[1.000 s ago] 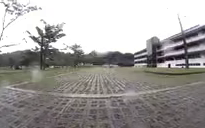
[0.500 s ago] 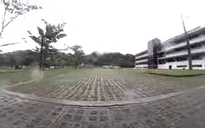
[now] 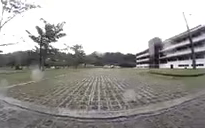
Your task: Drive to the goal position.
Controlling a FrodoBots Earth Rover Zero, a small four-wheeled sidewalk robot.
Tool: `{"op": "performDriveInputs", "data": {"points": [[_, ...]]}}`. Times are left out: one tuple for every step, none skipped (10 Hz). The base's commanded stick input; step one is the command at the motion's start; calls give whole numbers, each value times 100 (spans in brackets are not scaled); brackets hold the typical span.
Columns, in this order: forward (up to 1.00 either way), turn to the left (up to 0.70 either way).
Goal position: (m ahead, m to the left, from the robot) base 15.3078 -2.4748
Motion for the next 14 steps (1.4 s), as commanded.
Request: {"op": "performDriveInputs", "data": {"points": [[85, 0], [85, 0], [85, 0], [85, 0], [85, 0], [85, 0], [85, 0], [85, 0], [85, 0], [85, 0], [85, 0], [85, 0], [85, 0], [85, 0]]}}
